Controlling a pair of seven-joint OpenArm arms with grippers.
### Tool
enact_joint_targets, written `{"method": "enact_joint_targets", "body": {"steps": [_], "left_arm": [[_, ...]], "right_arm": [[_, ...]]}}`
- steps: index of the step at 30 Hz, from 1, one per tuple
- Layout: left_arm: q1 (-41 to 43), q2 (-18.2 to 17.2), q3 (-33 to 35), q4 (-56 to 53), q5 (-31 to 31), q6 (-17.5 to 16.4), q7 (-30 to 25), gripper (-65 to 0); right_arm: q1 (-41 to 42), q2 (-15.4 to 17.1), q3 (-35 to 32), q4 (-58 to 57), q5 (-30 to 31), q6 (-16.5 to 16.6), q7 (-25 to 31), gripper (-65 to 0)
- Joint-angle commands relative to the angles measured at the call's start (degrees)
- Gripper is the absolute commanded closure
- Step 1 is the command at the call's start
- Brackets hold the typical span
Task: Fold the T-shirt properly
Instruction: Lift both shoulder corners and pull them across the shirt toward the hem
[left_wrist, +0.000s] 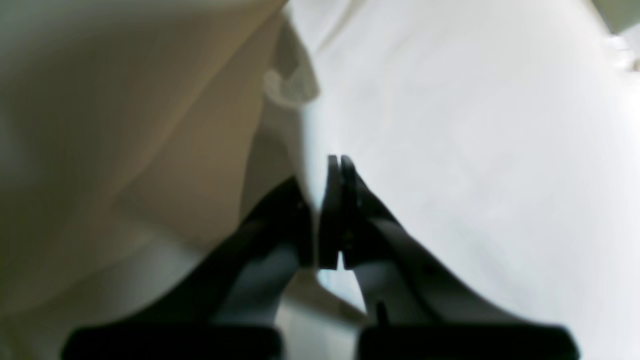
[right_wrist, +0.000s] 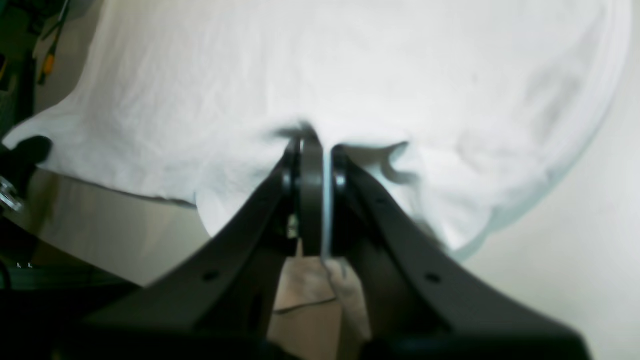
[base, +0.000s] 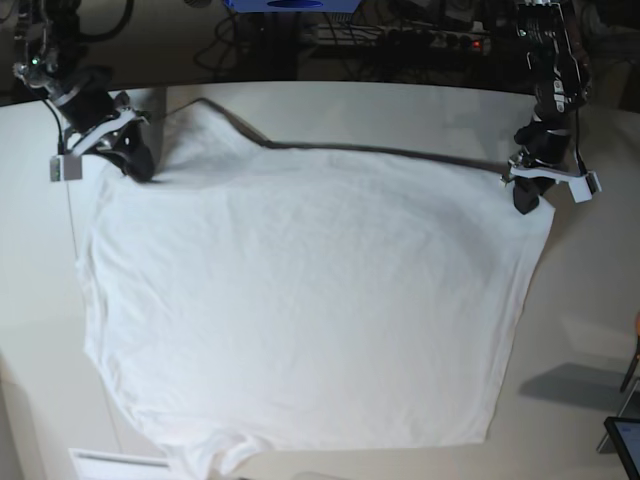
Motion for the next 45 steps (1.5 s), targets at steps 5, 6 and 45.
{"method": "enact_joint_targets", "body": {"steps": [5,6,45], "left_arm": [[-1.61,0.89,-4.24,1.46,-0.29,-0.09,-0.82,0.0],[-2.14,1.06,-4.94,1.1,-0.29,-0.09,-0.47,0.0],[-27.45,6.25,-5.03,-17.53,5.87,6.41,7.8,0.0]], "right_arm": [[6.32,1.87,0.5,0.91,0.84,0.28,-3.42,-0.3],[7.46,1.87,1.12,0.83,0.84,0.28,-4.12,-0.3],[35.16,0.29,2.88,-21.24,-11.38,0.71,-16.96,-0.4]]}}
